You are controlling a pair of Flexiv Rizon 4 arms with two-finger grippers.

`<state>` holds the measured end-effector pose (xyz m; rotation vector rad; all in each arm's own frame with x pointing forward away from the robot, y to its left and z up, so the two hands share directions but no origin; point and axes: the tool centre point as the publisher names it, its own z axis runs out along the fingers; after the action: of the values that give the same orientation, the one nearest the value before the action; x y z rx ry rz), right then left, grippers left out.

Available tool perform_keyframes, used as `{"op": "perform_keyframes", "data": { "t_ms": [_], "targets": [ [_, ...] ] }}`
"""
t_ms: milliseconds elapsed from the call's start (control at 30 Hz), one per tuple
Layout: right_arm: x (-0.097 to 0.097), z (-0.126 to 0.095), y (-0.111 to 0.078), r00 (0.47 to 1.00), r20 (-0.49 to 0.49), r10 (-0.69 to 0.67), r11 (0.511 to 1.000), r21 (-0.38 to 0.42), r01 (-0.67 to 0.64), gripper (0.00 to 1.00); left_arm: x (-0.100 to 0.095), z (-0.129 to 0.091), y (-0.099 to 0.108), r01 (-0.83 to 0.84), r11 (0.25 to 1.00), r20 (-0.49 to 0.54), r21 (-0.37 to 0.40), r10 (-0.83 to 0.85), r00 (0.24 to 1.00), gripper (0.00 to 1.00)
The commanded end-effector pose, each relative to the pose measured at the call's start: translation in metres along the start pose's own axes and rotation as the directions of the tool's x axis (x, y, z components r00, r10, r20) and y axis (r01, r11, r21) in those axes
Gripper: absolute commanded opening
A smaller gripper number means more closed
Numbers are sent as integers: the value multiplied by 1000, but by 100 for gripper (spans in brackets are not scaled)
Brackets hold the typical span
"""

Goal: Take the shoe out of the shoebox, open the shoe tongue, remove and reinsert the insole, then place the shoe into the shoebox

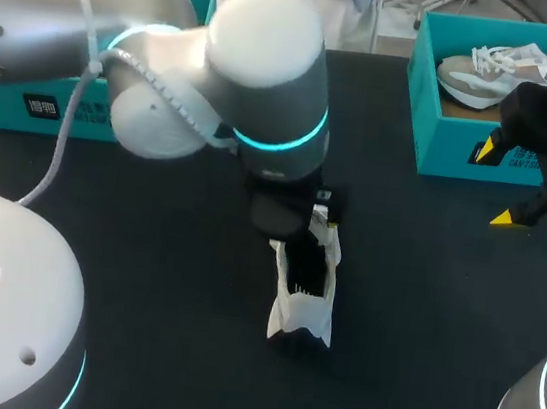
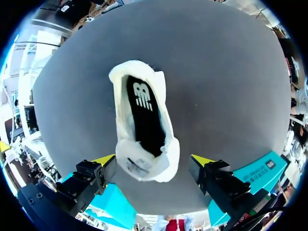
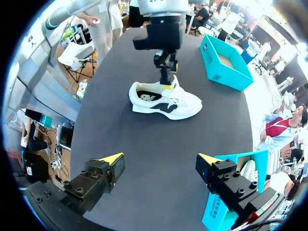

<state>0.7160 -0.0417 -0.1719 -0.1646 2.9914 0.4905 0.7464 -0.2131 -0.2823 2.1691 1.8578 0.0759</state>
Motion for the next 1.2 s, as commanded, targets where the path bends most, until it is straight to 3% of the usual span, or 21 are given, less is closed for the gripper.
{"op": "perform_keyframes", "data": {
  "t_ms": [33,200,233,267,300,333,367,767,1000,1200],
  "targets": [
    [-2,1,1,1000,-2,0,1000,3,0,100,1,-6,20,-14,1000,24,28,13,1000,100],
    [-2,1,1,1000,-2,0,1000,3,0,100,-7,2,39,-35,999,11,7,35,999,100],
    [-2,1,1,1000,-2,0,1000,3,0,100,-8,4,41,-47,999,10,12,47,999,95],
    [-2,1,1,1000,-2,0,1000,3,0,100,-11,6,44,-43,999,12,18,43,999,75],
    [-2,1,1,1000,-2,0,1000,3,0,100,-12,8,44,-46,999,10,23,46,999,72],
    [-2,1,1,1000,-2,0,1000,3,0,100,-12,8,44,-52,998,7,25,52,999,60],
    [-2,1,1,1000,-2,0,1000,3,0,100,-13,9,43,-50,998,17,38,49,999,38],
    [-2,1,1,1000,-2,0,1000,3,0,100,1,18,28,-36,994,-1,100,37,999,35],
    [-2,1,1,1000,-2,0,1000,3,0,100,5,29,8,-28,988,-7,152,29,1000,40],
    [-2,1,1,1000,-2,0,1000,3,0,100,2,28,-2,-12,988,13,153,10,1000,42]
  ]
}}
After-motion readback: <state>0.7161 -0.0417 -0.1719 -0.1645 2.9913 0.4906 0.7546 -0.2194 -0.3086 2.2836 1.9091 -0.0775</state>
